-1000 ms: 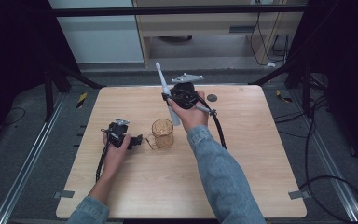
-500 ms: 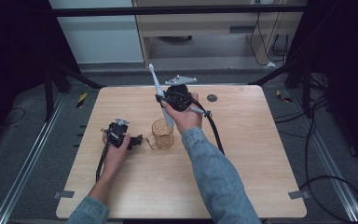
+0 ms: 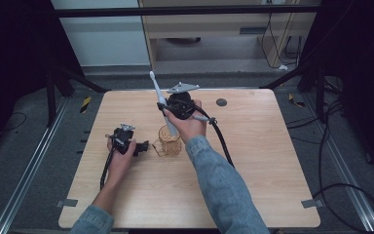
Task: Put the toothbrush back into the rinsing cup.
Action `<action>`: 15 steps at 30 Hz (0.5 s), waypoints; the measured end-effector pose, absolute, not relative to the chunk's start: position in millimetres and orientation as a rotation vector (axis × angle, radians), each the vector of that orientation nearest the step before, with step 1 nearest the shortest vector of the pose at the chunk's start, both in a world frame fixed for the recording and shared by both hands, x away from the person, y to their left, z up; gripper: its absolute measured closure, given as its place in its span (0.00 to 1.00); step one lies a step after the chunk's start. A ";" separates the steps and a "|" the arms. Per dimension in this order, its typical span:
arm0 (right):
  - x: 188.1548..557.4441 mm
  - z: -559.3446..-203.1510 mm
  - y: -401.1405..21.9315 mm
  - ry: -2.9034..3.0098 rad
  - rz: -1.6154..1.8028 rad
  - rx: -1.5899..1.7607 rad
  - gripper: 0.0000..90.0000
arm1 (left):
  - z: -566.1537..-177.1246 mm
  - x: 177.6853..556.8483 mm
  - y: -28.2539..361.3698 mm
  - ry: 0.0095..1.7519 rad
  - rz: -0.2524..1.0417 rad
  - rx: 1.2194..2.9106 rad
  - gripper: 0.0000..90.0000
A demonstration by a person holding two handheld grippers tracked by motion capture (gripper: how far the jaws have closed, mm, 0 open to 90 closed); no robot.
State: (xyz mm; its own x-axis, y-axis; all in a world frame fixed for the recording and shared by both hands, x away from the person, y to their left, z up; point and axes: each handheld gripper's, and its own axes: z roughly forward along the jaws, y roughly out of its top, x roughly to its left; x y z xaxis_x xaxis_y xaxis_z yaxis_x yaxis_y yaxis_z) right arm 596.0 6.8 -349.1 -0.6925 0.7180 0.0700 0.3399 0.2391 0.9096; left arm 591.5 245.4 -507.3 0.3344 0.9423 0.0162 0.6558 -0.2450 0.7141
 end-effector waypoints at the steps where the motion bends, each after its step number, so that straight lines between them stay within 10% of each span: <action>1: 596.0 -351.3 8.4 2.160 1.436 0.971 0.74 | -507.3 591.5 245.4 1.397 0.606 1.992 0.00; 15: 594.0 -376.8 15.8 2.229 1.390 0.986 0.74 | -507.4 591.5 245.4 1.396 0.606 1.992 0.00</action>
